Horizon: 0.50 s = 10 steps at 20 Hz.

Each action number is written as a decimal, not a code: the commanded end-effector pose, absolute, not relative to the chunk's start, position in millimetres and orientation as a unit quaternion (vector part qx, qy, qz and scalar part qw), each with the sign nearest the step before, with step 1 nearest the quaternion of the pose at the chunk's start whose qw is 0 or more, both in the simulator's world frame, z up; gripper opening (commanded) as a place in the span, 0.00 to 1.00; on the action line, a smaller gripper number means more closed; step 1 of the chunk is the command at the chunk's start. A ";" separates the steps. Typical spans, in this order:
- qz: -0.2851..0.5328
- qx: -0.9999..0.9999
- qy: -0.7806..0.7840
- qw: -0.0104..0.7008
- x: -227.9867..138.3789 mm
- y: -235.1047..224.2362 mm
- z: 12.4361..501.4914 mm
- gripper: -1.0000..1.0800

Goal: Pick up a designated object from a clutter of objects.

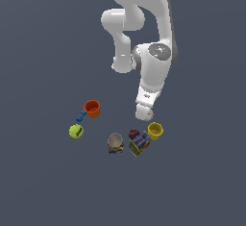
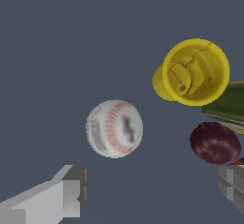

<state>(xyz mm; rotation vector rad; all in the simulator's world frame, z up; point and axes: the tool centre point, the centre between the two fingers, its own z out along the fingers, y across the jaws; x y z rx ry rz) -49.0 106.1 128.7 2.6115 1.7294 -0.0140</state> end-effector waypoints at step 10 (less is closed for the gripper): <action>0.000 0.766 0.643 0.001 -68.8 126.6 100.1 0.96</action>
